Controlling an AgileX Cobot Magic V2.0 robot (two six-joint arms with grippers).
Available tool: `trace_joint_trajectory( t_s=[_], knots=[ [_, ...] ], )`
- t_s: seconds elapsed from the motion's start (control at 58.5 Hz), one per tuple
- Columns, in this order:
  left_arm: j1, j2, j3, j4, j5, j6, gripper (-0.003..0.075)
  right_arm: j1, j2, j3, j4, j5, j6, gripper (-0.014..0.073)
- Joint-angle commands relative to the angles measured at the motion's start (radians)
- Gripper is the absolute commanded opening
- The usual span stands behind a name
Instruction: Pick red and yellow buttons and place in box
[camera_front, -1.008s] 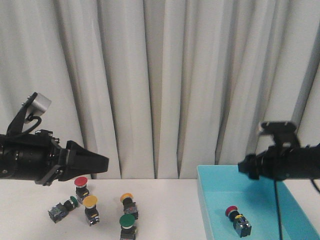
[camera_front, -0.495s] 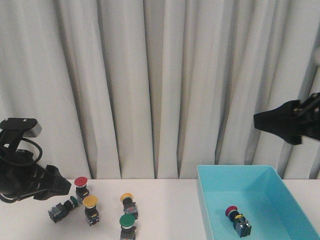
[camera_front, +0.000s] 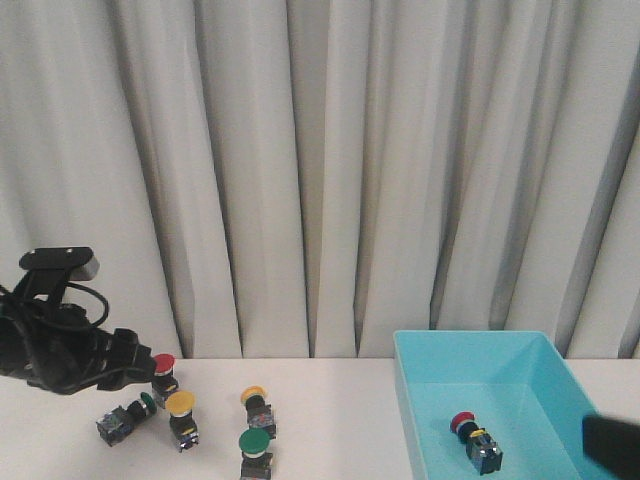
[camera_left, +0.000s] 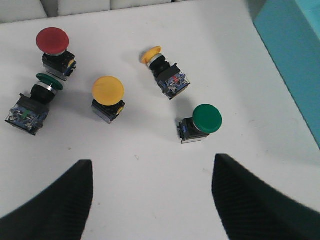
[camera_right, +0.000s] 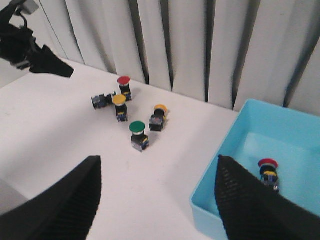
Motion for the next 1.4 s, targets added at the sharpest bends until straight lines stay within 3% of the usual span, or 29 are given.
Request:
trace_joint_trajectory(
  t_s=[0.0, 0.137, 0.342, 0.512, 1.384],
  knots=[
    [-0.001, 0.025, -0.108, -0.021, -0.038, -0.018, 0.0496, -0.006, -0.005, 0.037, 0.031, -0.053, -0.004, 0.0466],
    [-0.001, 0.127, -0.243, 0.004, -0.012, -0.059, 0.0491, -0.006, -0.005, 0.094, 0.030, -0.057, -0.004, 0.0466],
    [-0.001, 0.309, -0.434, 0.162, 0.076, -0.176, 0.0487, -0.006, -0.005, 0.104, 0.023, -0.064, -0.008, 0.0466],
    [-0.002, 0.412, -0.523, 0.162, 0.112, -0.184, 0.0487, -0.006, -0.005, 0.104, 0.022, -0.065, -0.011, 0.0466],
    [-0.045, 0.525, -0.539, 0.155, 0.020, -0.185, 0.0487, -0.006, -0.005, 0.104, 0.022, -0.068, -0.012, 0.0466]
  ],
)
